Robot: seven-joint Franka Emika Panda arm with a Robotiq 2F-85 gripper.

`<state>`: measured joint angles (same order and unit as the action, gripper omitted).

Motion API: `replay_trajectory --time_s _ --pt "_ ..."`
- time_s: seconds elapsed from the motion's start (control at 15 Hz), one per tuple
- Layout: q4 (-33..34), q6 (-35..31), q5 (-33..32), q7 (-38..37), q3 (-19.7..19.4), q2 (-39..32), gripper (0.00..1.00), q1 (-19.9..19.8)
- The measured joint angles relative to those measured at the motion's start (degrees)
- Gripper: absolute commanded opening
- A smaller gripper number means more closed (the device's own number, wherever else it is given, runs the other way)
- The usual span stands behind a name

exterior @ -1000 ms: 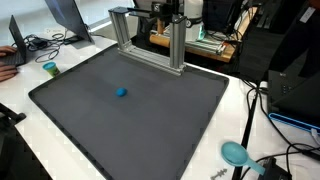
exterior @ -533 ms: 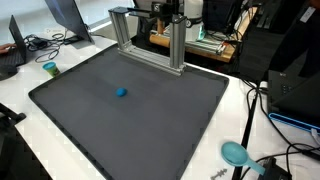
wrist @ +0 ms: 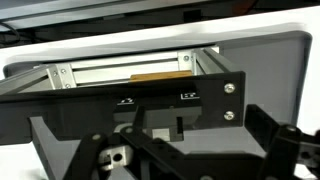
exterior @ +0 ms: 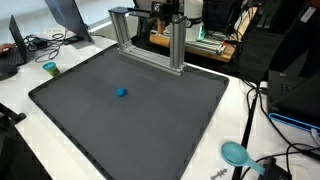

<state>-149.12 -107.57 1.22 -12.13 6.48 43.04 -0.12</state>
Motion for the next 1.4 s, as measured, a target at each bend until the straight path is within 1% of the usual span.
replay_trajectory --time_s 0.2,0.4,0.73,1.0,1.4 --pt "0.1 -0.7 1.4 0.0 -1.7 -2.0 1.0 -0.1" --pt "0.2 -1.0 1.5 0.2 -1.8 -2.5 1.0 -0.1" --pt "-0.9 -6.7 1.4 1.9 -2.0 -3.4 1.0 -0.2" --pt "-0.9 -9.6 1.3 3.1 -2.9 -5.1 1.0 -0.5" --pt "-0.9 -9.8 0.8 6.7 -4.8 -6.6 1.0 -1.0"
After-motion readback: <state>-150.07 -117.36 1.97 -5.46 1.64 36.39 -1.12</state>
